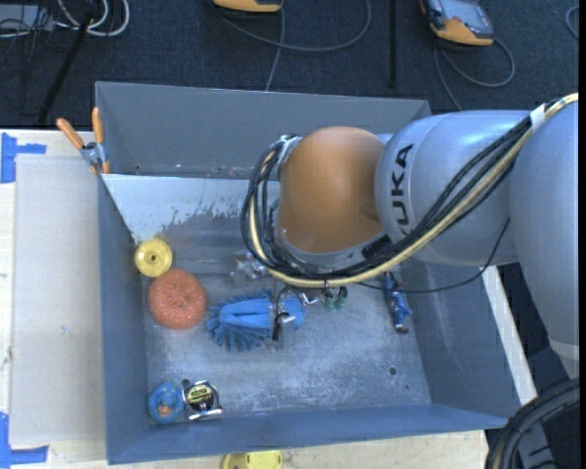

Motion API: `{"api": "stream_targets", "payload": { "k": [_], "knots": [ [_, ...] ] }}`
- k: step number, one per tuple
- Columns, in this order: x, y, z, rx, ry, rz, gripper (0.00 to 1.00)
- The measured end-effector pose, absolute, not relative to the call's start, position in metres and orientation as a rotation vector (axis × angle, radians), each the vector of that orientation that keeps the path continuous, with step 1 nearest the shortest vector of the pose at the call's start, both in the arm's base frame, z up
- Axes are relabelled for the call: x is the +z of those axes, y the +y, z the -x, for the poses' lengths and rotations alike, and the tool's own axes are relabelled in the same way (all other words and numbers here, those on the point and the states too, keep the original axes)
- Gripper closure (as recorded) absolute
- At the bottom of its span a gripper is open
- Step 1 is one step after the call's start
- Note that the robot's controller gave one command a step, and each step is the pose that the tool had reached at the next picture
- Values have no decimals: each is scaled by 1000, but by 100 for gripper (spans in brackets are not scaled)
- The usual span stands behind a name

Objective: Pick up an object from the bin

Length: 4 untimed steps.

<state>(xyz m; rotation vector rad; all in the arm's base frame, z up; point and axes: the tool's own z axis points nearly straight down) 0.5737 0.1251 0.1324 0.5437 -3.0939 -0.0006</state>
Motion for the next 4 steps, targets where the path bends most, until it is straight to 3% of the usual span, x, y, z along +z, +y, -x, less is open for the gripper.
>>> {"api": "stream_targets", "payload": {
  "k": [1,2,4],
  "knots": [
    [66,114,-579,0,-3110,-407,0],
    [69,117,-573,-1,-3107,-451,100],
    [72,117,-573,-1,-3106,-449,100]
  ]
}}
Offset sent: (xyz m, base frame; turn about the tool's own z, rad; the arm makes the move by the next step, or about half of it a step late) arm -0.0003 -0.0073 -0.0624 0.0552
